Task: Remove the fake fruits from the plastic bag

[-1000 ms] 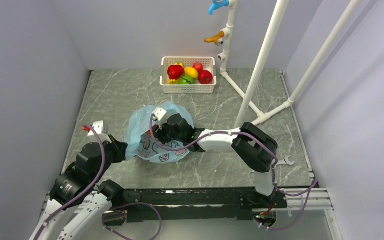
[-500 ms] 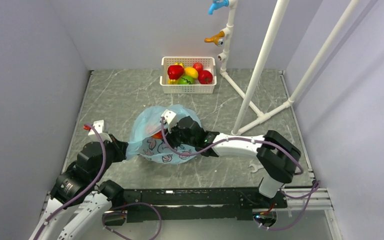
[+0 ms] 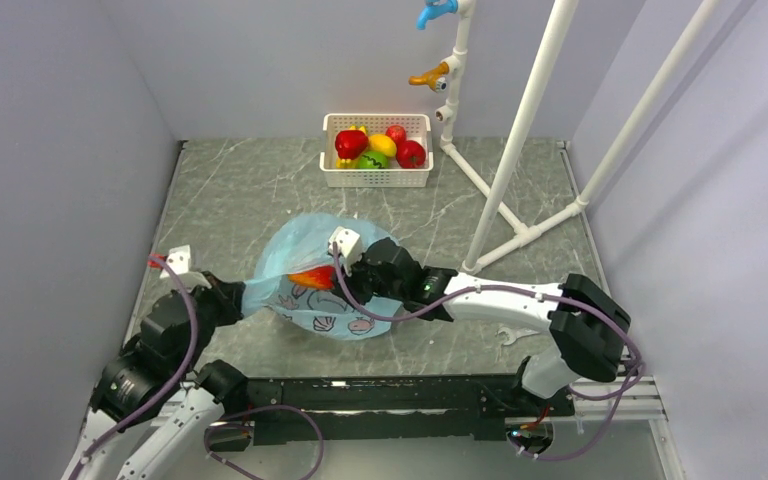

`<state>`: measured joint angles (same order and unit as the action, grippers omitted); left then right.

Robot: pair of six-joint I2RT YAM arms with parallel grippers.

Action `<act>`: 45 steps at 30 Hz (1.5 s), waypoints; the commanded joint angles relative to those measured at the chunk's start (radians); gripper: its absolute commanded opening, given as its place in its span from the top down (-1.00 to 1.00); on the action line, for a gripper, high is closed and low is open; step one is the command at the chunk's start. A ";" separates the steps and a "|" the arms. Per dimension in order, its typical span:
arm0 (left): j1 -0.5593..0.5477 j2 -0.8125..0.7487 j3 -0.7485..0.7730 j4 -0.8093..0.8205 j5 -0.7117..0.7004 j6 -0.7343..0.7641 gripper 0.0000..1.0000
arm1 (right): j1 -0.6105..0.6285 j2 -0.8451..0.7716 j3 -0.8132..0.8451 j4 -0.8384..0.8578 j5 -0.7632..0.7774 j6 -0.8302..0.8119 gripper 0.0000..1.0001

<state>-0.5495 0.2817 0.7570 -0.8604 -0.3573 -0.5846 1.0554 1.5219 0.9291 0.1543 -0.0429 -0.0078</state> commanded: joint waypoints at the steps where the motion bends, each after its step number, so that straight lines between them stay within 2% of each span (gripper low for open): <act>1: -0.003 -0.054 0.057 0.018 -0.138 0.014 1.00 | 0.017 -0.092 -0.028 -0.044 -0.023 0.000 0.79; 5: -0.003 -0.053 0.028 0.082 -0.131 0.037 1.00 | 0.041 -0.118 -0.023 -0.094 -0.045 0.006 0.80; 9: -0.003 0.003 0.026 0.060 -0.112 0.034 1.00 | 0.046 -0.205 -0.021 -0.096 -0.055 0.044 0.80; 16: -0.002 0.059 0.007 0.041 -0.125 0.033 1.00 | 0.046 -0.332 -0.004 -0.041 -0.141 0.078 0.81; 19: -0.003 0.071 0.009 0.043 -0.117 0.038 1.00 | 0.045 -0.357 0.012 -0.008 -0.124 0.106 0.84; 24: -0.003 0.080 0.023 0.035 -0.114 0.042 1.00 | 0.041 -0.322 0.102 -0.006 -0.077 0.109 0.92; 31: -0.003 0.082 0.045 0.050 -0.055 0.064 1.00 | 0.038 -0.187 0.200 0.105 -0.204 0.194 0.90; 36: -0.003 0.076 0.063 -0.006 -0.096 0.061 1.00 | 0.008 -0.088 0.338 0.039 0.030 0.212 0.88; 41: -0.002 0.033 0.060 -0.017 -0.127 0.057 1.00 | -0.044 0.005 0.392 0.055 0.284 0.154 0.88; 45: -0.002 0.002 0.059 -0.038 -0.153 0.042 1.00 | -0.158 0.124 0.467 0.052 0.302 0.170 0.87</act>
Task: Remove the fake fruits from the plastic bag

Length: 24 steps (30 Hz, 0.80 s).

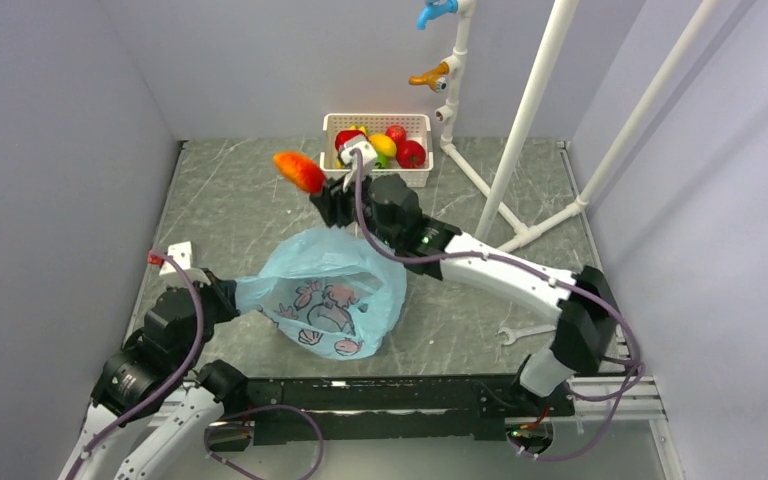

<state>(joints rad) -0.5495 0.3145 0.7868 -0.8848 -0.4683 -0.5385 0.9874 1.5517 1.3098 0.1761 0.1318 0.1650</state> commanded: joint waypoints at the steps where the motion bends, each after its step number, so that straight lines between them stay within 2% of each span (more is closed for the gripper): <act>1: -0.003 -0.038 0.030 -0.019 -0.049 -0.010 1.00 | -0.115 0.130 0.111 0.029 0.132 -0.008 0.86; 5: -0.002 -0.070 0.027 -0.028 -0.103 -0.033 1.00 | -0.189 0.296 0.247 0.006 0.176 -0.051 0.84; 12: -0.003 -0.089 0.016 -0.025 -0.159 -0.054 1.00 | -0.283 0.604 0.562 -0.129 0.275 -0.016 0.83; 16: -0.002 -0.057 0.008 0.006 -0.113 -0.027 1.00 | -0.305 0.802 0.785 -0.202 0.331 -0.064 0.75; 19: -0.003 -0.030 0.007 0.016 -0.084 -0.012 1.00 | -0.331 0.892 0.888 -0.197 0.326 -0.094 0.64; 24: -0.003 -0.008 0.003 0.031 -0.064 -0.002 1.00 | -0.393 0.965 0.965 -0.223 0.287 -0.067 0.61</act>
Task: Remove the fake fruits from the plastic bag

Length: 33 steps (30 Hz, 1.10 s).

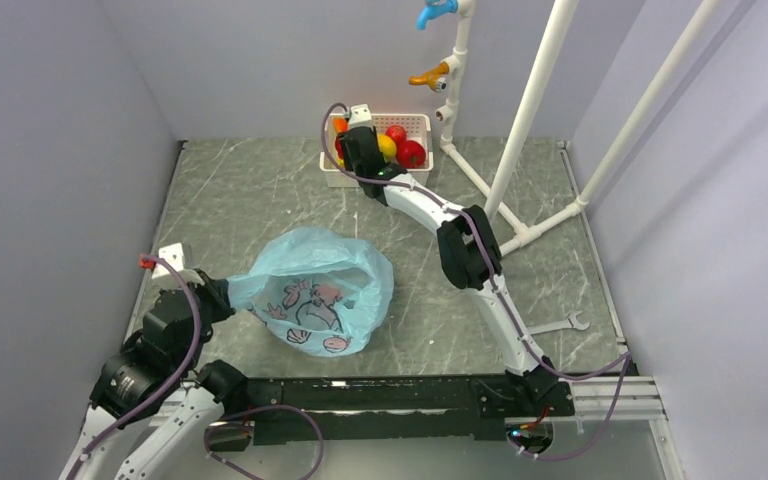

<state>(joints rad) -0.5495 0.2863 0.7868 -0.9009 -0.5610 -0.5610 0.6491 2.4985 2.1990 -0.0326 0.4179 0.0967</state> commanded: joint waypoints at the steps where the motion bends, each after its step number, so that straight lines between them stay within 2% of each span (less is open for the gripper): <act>1: -0.003 0.022 0.002 0.049 0.033 0.022 1.00 | -0.065 0.017 0.067 -0.007 -0.006 0.007 0.60; 7: -0.003 0.037 -0.006 0.062 0.044 0.032 1.00 | -0.109 0.029 0.058 -0.015 -0.032 -0.006 0.35; 10: -0.002 0.047 -0.005 0.066 0.050 0.034 1.00 | -0.124 0.035 0.067 -0.032 -0.055 -0.013 -0.17; 12: -0.003 0.051 -0.006 0.066 0.052 0.033 1.00 | -0.128 0.032 0.070 -0.038 -0.060 -0.022 -0.61; 13: -0.003 0.053 -0.006 0.067 0.053 0.035 1.00 | -0.129 0.029 0.072 -0.043 -0.063 -0.026 -0.75; 15: -0.003 0.057 -0.007 0.072 0.057 0.038 1.00 | -0.129 0.019 0.073 -0.059 -0.068 -0.032 -0.90; 19: -0.002 0.070 -0.009 0.076 0.066 0.041 1.00 | -0.129 -0.041 0.030 -0.079 -0.077 -0.022 -0.99; 25: -0.003 0.114 -0.017 0.098 0.093 0.058 1.00 | -0.125 -0.171 -0.066 -0.120 -0.102 0.010 -0.99; 29: -0.003 0.170 -0.033 0.150 0.101 0.078 1.00 | -0.104 -0.299 -0.221 -0.097 -0.108 0.019 -0.99; 33: -0.001 0.263 -0.038 0.228 0.045 0.085 1.00 | -0.066 -0.441 -0.375 -0.077 -0.134 0.032 -0.99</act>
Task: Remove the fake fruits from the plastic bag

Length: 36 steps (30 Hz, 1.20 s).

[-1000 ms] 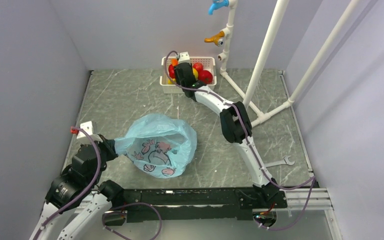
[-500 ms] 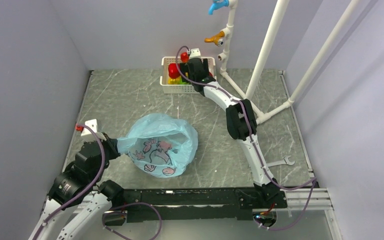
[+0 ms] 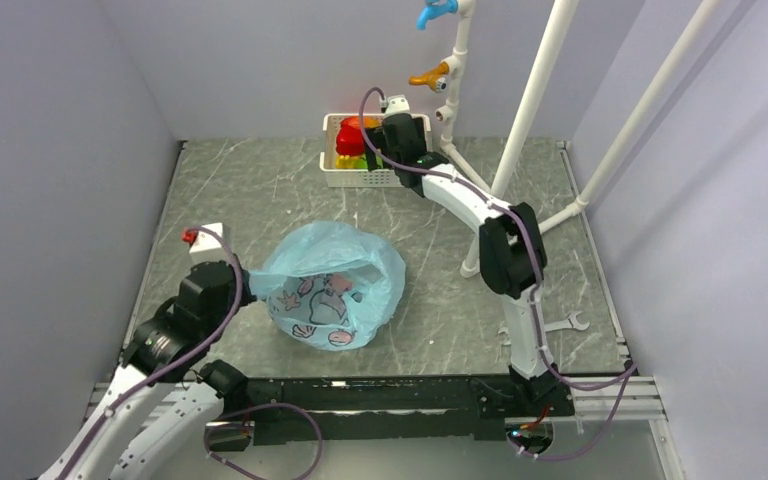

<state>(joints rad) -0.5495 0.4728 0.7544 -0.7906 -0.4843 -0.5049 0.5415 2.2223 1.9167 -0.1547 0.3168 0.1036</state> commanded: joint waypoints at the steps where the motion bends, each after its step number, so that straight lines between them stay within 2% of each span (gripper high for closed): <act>1: 0.000 0.109 -0.001 0.145 -0.037 0.040 1.00 | 0.050 -0.198 -0.135 0.046 -0.046 0.027 -0.99; 5: 0.027 0.289 0.066 0.220 -0.075 0.078 1.00 | 0.105 -0.326 -0.255 0.047 -0.044 0.032 -0.99; 9: 0.154 0.500 0.172 0.221 -0.112 0.072 1.00 | 0.143 -0.439 -0.359 0.047 -0.082 0.064 -0.99; 13: 0.308 0.649 0.289 0.178 0.036 0.048 1.00 | 0.163 -0.555 -0.448 0.048 -0.129 0.097 -0.99; 15: 0.346 0.685 0.333 0.163 0.125 0.058 0.99 | 0.165 -0.604 -0.475 0.022 -0.137 0.101 -0.99; 18: 0.352 0.683 0.356 0.153 0.198 0.066 -0.12 | 0.165 -0.688 -0.515 -0.019 -0.133 0.098 -0.99; 19: 0.352 0.666 0.356 0.154 0.207 0.067 -0.63 | 0.166 -0.714 -0.529 -0.037 -0.130 0.098 -0.99; 20: 0.352 0.647 0.354 0.157 0.214 0.067 -0.94 | 0.165 -0.745 -0.542 -0.054 -0.125 0.098 -0.99; 28: 0.352 0.464 0.412 0.103 0.278 0.119 -0.99 | 0.166 -1.051 -0.694 -0.152 -0.095 0.070 -0.99; 36: 0.352 0.280 0.530 0.044 0.303 0.150 -0.99 | 0.168 -1.410 -0.834 -0.162 -0.027 0.036 -0.99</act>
<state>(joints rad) -0.1978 0.8200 1.2037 -0.7120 -0.2039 -0.3859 0.7094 0.9432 1.1206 -0.3115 0.2279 0.1699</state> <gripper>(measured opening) 0.994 0.993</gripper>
